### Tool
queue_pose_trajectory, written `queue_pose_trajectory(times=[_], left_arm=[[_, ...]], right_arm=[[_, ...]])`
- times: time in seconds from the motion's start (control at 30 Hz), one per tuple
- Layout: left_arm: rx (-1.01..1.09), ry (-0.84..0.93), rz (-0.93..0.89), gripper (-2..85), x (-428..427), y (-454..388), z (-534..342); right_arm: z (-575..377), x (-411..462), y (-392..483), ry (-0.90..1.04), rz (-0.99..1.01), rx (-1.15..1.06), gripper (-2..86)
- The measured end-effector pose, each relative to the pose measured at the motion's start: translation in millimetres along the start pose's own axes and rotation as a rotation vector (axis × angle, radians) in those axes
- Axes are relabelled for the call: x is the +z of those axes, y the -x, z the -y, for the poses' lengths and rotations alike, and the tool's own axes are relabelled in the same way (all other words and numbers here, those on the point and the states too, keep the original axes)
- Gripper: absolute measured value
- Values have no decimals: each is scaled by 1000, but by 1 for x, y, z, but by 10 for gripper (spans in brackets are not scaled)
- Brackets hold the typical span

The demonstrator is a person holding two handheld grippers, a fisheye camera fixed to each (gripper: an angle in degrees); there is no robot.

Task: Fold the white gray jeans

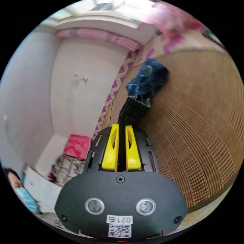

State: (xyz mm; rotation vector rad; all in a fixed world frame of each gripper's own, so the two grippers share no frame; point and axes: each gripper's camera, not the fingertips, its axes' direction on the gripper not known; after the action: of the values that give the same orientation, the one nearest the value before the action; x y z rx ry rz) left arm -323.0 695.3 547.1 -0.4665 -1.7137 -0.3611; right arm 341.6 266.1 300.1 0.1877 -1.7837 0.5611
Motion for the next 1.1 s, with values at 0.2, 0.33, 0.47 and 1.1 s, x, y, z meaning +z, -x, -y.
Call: queue_pose_trajectory(times=[0.2,0.33,0.47,1.1], left_arm=[[-124,-71,-82,-9,-37,80,-72],[-175,-102,-70,-10,-53,121,-111],[-199,-115,-54,-10,-60,153,-148],[-258,191,-139,-10,161,286,-131]], right_arm=[[-110,132,383,107,-177,-867,44],[-270,256,528,243,-268,-1313,43],[-455,409,542,540,-461,-1656,42],[-402,348,456,568,-74,-967,83]])
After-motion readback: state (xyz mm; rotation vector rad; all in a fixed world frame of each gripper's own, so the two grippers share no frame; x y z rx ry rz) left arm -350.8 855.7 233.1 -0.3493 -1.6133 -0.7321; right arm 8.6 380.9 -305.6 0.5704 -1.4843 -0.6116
